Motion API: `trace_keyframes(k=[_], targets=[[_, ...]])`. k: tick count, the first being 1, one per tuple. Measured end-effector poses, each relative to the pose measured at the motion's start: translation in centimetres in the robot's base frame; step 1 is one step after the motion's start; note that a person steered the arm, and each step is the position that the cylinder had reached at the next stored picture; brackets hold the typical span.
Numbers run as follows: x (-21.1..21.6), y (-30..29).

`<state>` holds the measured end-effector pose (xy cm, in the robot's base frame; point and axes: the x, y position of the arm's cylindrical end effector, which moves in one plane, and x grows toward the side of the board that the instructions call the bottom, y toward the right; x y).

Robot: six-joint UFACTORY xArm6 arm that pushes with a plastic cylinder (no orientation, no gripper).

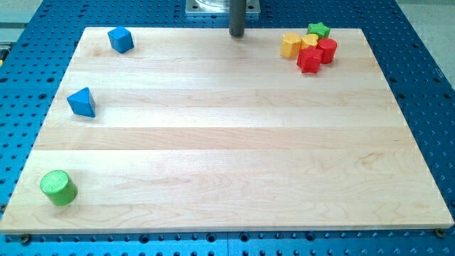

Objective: Move the arm at the center left of the board

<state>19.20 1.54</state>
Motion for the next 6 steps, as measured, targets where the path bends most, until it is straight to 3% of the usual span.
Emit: trace_keyframes(k=[3,4,5,6], targets=[[0.0,-15.8],[0.3,-24.3],[7.4,-26.1],[11.7,-25.9]])
